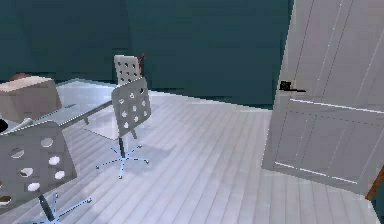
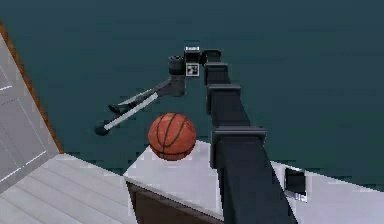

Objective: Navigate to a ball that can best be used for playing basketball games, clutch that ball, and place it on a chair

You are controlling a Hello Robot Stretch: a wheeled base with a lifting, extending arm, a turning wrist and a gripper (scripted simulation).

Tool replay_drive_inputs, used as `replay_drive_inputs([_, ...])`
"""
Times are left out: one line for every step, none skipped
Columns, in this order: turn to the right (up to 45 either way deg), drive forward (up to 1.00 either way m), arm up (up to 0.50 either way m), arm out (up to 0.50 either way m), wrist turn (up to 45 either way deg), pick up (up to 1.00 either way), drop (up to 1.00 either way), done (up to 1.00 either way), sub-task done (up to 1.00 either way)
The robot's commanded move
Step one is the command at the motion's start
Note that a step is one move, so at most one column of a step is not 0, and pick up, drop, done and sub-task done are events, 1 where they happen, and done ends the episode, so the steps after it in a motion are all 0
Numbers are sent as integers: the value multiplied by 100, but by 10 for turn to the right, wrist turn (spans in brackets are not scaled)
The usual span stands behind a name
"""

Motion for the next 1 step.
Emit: replay_drive_inputs([0, 0, 0, 0, 450, 0, 0, 0, 0])
